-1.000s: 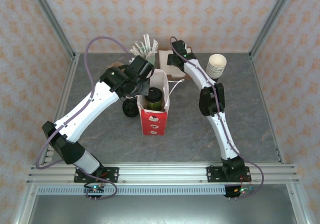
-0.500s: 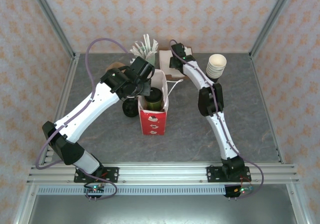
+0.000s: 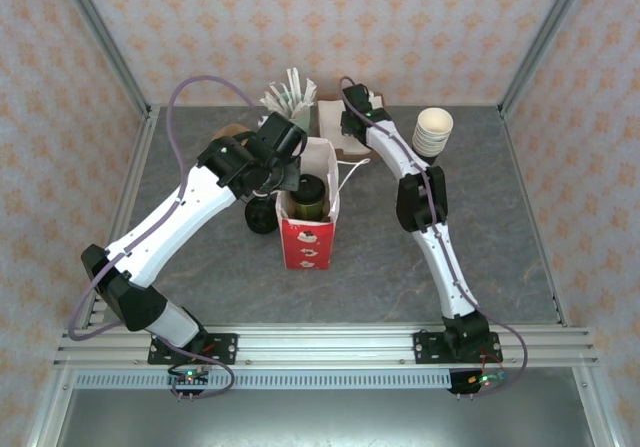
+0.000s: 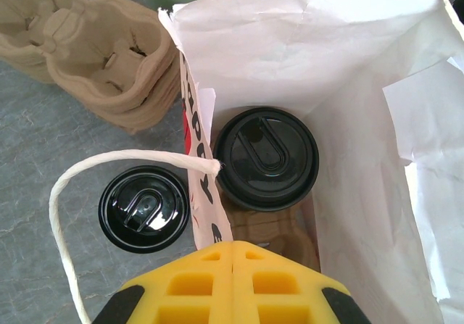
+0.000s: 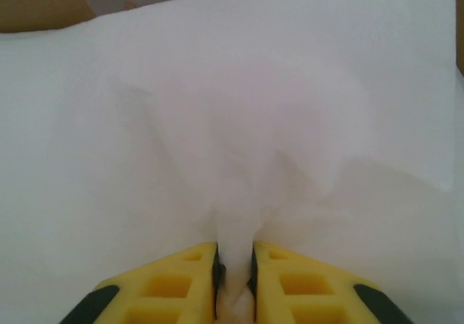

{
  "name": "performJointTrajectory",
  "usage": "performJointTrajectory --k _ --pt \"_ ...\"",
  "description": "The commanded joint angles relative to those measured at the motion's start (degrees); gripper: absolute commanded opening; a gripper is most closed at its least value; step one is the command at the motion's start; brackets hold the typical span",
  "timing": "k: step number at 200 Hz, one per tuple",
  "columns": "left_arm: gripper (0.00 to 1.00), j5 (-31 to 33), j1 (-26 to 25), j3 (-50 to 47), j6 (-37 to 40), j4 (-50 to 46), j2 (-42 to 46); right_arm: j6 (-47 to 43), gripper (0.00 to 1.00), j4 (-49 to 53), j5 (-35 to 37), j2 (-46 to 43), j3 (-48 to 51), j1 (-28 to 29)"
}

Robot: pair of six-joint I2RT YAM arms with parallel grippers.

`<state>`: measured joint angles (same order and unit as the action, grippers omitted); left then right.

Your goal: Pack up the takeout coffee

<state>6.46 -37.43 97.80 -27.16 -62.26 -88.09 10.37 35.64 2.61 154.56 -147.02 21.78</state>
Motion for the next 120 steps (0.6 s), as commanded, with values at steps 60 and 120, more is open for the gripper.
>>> performJointTrajectory --k 60,120 --pt "0.00 1.0 0.5 -1.9 -1.2 1.3 1.9 -0.3 0.00 3.0 -3.6 -19.0 -3.7 0.9" --pt "0.01 1.7 0.5 -4.0 -3.1 4.9 2.9 4.4 0.00 10.8 -9.5 -35.9 0.4 1.8"
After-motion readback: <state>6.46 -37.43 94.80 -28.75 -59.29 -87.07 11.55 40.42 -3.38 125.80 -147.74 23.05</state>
